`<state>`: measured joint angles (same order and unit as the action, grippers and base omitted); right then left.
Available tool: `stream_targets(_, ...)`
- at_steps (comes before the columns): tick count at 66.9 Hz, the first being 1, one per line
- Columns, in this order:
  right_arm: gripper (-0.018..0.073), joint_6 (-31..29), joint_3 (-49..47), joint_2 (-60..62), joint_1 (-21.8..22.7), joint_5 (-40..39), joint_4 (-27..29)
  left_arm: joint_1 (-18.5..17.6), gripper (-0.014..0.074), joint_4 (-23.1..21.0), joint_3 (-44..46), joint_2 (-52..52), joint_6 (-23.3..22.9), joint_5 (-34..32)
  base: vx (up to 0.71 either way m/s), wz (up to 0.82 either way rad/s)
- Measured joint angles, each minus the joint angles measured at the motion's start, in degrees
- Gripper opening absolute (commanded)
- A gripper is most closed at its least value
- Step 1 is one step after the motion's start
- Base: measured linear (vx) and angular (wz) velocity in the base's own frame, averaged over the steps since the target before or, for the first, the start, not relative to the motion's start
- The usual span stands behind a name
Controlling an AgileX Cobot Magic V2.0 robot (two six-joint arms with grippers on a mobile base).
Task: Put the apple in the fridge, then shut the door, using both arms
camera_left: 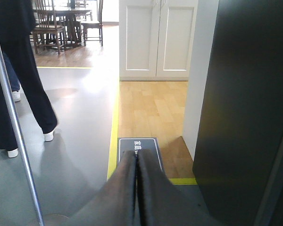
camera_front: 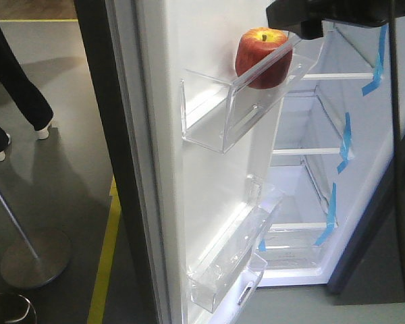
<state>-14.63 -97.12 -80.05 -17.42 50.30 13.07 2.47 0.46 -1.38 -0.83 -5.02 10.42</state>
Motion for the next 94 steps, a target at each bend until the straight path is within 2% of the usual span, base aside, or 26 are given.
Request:
stream_targets(7,0.0593,1.55,4.58,4.5,0.0,-0.7,-2.04,0.0,-0.0006,0.0,0.0,0.0,0.0,0.0,0.0,0.0)
stream_targets(13,0.0593,2.28,12.24,9.25,0.0,-2.31,-3.38,0.0,-0.0006,0.0,0.0,0.0,0.0,0.0,0.0,0.0)
stream_targets(42,0.0593,4.5,42.1,30.09,0.0,-5.06,-3.92,0.0,-0.0006,0.0,0.0,0.0,0.0,0.0,0.0,0.0)
stream_targets(70,0.0593,4.24,57.77,38.65,0.0,-5.01,-3.92,0.0,-0.0006,-0.46,0.0,0.0,-0.13,-2.14,0.0,0.0)
stream_targets(84,0.0593,3.86,60.31,40.26,0.0,-5.07,-3.92,0.0,-0.0006,-2.94,0.0,0.0,-4.64,-8.88,0.0,0.0)
stream_targets(94,0.0593,3.81,61.08,40.38,0.0,-5.35,-3.92,0.0,-0.0006,-3.2,0.0,0.0,-10.95,-13.7,0.0,0.0)
